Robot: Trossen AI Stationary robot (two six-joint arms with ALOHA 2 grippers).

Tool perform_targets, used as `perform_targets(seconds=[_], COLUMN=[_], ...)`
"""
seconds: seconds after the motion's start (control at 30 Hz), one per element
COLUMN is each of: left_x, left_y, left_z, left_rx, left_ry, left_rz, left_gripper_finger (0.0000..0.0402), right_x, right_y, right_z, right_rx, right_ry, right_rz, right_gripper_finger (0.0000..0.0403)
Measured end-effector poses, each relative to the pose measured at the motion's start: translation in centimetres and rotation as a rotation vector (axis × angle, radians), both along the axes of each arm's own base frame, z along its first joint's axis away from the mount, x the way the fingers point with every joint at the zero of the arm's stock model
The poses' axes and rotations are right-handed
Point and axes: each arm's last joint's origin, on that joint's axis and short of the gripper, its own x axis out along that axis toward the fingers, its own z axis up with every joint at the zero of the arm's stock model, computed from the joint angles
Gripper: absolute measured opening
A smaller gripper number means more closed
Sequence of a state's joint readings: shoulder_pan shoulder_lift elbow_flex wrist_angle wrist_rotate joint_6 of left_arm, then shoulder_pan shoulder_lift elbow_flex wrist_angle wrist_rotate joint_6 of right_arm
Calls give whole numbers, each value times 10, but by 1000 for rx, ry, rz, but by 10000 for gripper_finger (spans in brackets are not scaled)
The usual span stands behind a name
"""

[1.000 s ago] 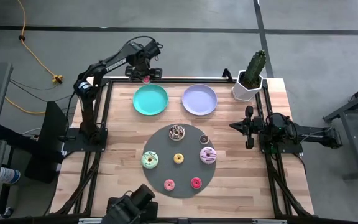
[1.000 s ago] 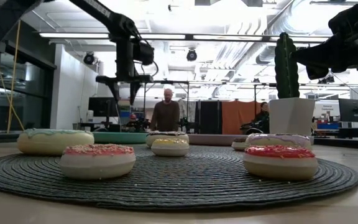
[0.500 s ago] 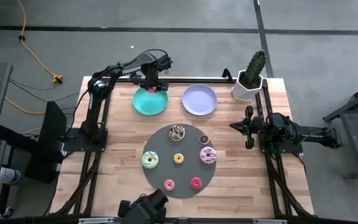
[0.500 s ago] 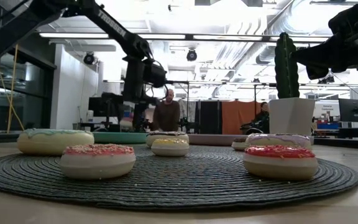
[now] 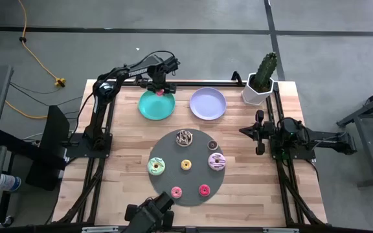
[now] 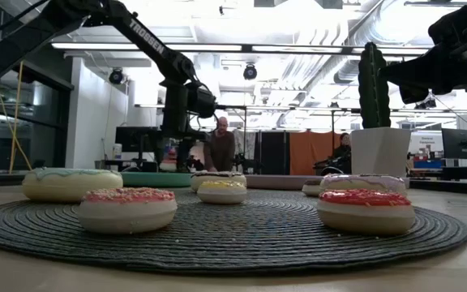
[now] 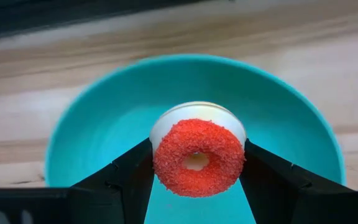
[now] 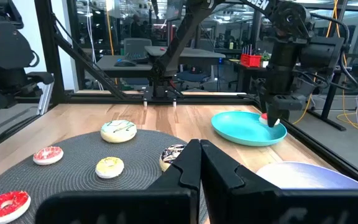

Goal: Pick & Place donuts
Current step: Put the small orange donut on the green plate

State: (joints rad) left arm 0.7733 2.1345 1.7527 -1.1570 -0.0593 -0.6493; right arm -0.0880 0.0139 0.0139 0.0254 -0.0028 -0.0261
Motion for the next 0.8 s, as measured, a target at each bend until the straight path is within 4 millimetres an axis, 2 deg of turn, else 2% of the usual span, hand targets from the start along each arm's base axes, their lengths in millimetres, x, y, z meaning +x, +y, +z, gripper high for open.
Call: perform_targets(seconds=[0.23,0.43,0.67,0.8], left_x=[2,8,10,10], left_y=[0,-2,0,0], left_z=[-1,-24,-26,-26], left_rx=[7,-70,-54,-47], left_ry=[-3,17,11,18], left_rz=[-15,-31,-36,-94], left_gripper_finger=[209,209,209,209], right_x=[0,0,0,0], right_y=[0,0,0,0], right_z=[0,0,0,0], right_rx=[0,0,0,0], right_ry=[0,0,0,0], right_rz=[0,0,0,0], right_gripper_finger=[0,0,0,0])
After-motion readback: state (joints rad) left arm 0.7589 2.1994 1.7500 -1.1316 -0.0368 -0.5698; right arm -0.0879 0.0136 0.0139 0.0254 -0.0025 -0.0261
